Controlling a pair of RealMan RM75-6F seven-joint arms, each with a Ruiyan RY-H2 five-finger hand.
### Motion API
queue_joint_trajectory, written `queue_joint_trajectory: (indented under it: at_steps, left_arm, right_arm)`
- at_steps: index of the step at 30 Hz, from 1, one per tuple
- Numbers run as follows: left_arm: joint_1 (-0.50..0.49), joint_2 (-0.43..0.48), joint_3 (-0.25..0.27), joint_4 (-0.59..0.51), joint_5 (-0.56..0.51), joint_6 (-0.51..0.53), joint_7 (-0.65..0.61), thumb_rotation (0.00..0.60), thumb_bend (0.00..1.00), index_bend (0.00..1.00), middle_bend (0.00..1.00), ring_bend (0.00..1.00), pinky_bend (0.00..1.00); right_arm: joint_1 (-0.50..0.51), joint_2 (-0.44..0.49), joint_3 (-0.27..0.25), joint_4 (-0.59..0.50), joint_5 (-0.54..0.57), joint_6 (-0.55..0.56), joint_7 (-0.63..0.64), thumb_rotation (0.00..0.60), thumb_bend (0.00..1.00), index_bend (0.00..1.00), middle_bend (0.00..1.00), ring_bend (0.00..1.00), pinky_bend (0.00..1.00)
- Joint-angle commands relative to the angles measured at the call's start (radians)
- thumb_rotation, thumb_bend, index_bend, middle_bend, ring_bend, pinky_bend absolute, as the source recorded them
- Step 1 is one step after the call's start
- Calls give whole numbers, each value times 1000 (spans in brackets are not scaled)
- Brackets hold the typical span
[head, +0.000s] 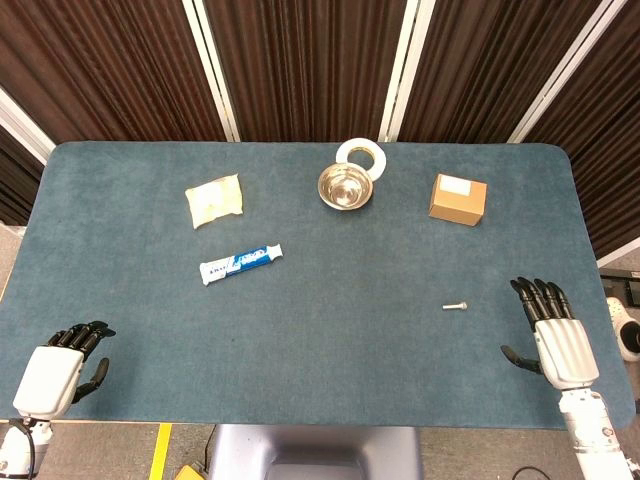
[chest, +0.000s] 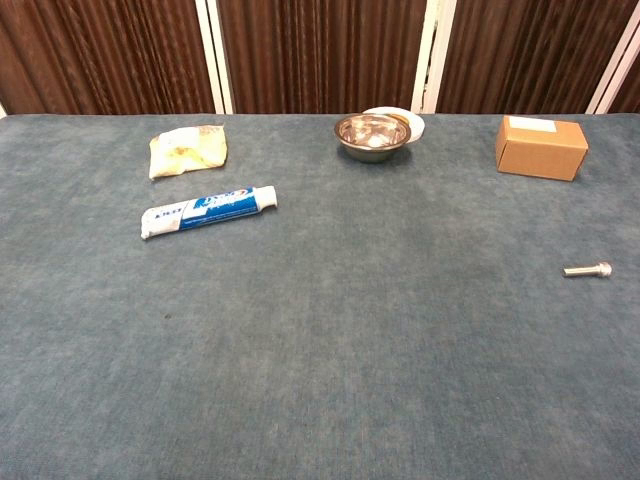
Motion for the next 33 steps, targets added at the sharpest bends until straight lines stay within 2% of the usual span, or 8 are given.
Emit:
queue_joint_trajectory:
  at_steps: [1, 14, 18, 20, 23, 26, 29, 33]
  left_arm:
    - [1, 1, 0, -1, 0, 2, -5, 600, 453, 333, 265, 293, 420]
    - [-4, 3, 2, -2, 1, -7, -19, 600, 452, 333, 272, 293, 420]
    - [3, 12, 8, -12, 30, 22, -43, 600, 451, 335, 285, 293, 420]
    - [6, 13, 6, -9, 34, 33, -44, 600, 452, 336, 288, 293, 420]
    - [9, 19, 4, -12, 25, 34, -49, 600, 452, 337, 289, 293, 420]
    - [18, 28, -5, -24, 16, 55, -55, 600, 452, 341, 288, 293, 421]
    - [23, 30, -10, -27, 7, 60, -55, 600, 452, 345, 288, 293, 421]
    - [20, 28, -11, -26, -4, 43, -36, 600, 451, 346, 288, 293, 421]
  right_arm:
    - [0, -1, 0, 1, 0, -1, -2, 600, 274, 95, 165, 62, 138]
    - [12, -37, -1, 44, -28, -4, 16, 600, 274, 110, 166, 62, 138]
    - [11, -70, -5, 86, -62, 23, 29, 600, 273, 151, 239, 83, 141]
    - [11, -69, 2, 85, -61, 32, 41, 600, 273, 158, 303, 139, 180]
    - [25, -62, 23, 67, -31, 8, 11, 600, 281, 179, 483, 327, 339]
    - [47, -67, 45, 47, -3, -19, -79, 600, 328, 192, 577, 431, 375]
    - [68, -67, 45, 32, 4, -56, -154, 600, 360, 239, 707, 583, 474]
    - [116, -55, 36, 17, 9, -149, -189, 600, 368, 309, 825, 717, 617]
